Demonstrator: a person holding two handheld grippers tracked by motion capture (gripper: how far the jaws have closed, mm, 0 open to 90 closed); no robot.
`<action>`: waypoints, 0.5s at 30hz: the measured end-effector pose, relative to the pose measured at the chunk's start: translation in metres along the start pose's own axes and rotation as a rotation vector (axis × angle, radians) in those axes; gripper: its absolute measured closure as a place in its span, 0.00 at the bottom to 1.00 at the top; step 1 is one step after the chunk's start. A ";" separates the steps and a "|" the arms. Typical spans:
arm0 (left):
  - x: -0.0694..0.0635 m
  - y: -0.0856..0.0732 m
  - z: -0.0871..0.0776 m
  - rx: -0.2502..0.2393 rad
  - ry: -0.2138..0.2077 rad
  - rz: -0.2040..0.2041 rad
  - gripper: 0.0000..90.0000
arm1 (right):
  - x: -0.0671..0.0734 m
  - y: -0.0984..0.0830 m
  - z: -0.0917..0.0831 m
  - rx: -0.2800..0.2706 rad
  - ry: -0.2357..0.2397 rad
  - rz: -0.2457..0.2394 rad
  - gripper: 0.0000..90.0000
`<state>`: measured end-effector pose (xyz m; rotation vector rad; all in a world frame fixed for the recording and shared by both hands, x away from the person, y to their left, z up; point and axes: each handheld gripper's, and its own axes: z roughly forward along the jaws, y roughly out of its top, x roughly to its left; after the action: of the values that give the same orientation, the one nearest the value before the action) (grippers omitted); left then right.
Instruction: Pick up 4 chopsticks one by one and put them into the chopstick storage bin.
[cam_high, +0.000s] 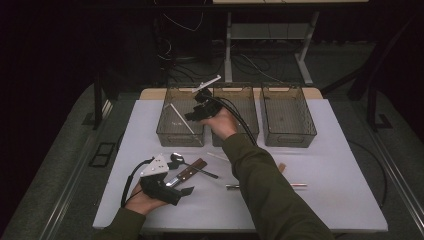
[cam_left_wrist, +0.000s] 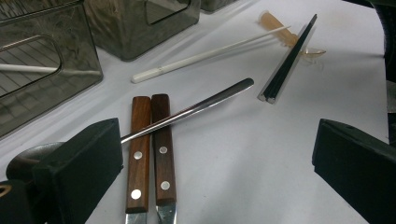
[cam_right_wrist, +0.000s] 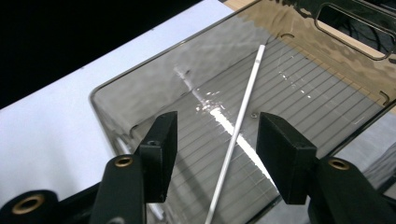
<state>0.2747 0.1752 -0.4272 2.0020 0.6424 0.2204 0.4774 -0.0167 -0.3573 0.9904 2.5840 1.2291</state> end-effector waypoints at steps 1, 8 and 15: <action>0.000 0.000 0.000 0.000 0.001 0.004 0.00 | 0.000 -0.001 -0.003 -0.004 0.006 0.000 0.52; 0.000 0.000 0.000 -0.010 0.004 -0.004 0.00 | -0.002 -0.009 -0.027 -0.043 0.029 -0.014 0.46; 0.001 0.000 -0.001 -0.002 0.007 0.004 0.00 | -0.007 -0.027 -0.051 -0.065 0.055 -0.022 0.43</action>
<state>0.2753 0.1763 -0.4273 2.0019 0.6422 0.2307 0.4503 -0.0670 -0.3444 0.9270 2.5704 1.3441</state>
